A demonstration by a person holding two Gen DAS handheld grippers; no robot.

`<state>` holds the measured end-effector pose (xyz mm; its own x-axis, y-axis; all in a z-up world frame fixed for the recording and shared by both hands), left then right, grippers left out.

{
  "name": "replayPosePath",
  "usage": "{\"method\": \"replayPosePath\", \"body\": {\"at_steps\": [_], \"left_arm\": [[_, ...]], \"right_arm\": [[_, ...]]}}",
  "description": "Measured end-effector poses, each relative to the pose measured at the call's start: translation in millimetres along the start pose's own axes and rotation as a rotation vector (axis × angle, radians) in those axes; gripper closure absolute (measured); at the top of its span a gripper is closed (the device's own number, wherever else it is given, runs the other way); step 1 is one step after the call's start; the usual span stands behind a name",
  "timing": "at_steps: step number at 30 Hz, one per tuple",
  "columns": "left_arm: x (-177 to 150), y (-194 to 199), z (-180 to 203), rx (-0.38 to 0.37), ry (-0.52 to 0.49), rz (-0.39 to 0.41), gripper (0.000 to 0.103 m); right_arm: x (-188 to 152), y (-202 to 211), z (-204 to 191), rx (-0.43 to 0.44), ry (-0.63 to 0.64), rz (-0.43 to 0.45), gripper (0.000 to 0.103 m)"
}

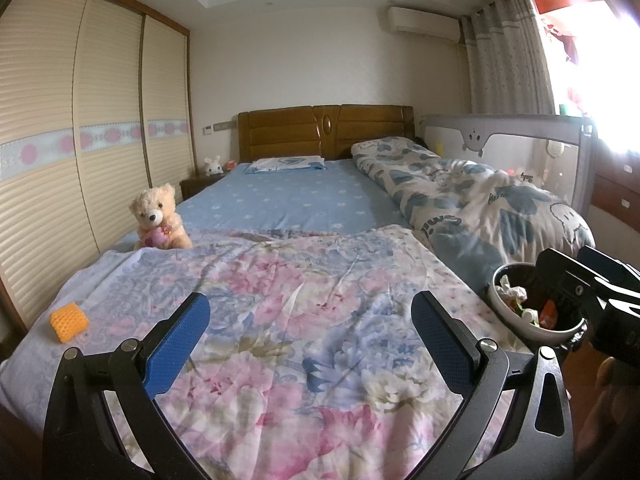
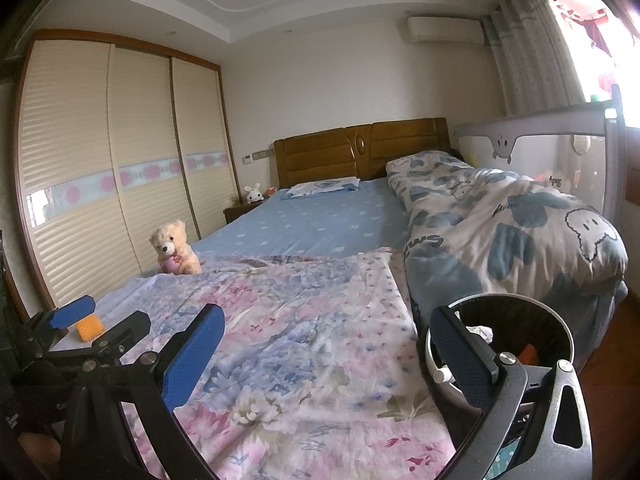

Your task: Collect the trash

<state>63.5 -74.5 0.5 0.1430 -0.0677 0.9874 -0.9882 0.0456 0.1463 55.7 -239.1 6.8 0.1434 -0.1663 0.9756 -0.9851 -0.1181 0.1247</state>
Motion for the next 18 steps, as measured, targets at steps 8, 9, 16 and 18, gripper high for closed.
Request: {"method": "replayPosePath", "body": {"at_steps": [8, 9, 16, 18], "left_arm": [[-2, -1, 0, -0.001, 0.001, -0.002, 0.0], [-2, 0, 1, 0.0, 0.001, -0.003, 0.0], [-11, -3, 3, -0.002, 0.002, -0.012, 0.0], [-13, -4, 3, -0.002, 0.004, -0.017, 0.0]], "right_arm": [[0, -1, 2, 0.003, -0.006, -0.003, 0.0], [0, -2, 2, 0.003, -0.008, -0.005, 0.0], [-3, -6, 7, 0.006, -0.017, -0.018, 0.0], [-3, -8, 8, 0.006, -0.022, -0.023, 0.0]]}}
Point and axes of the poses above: each gripper's, at about its wrist camera, not at the fingertips, and y roughly against the way its jaws point, z to its right, x to its top, the point moved 3 cm from there along -y, roughly the way its jaws point, and after that the axes turned 12 degrees about z, right-handed, at the moved point
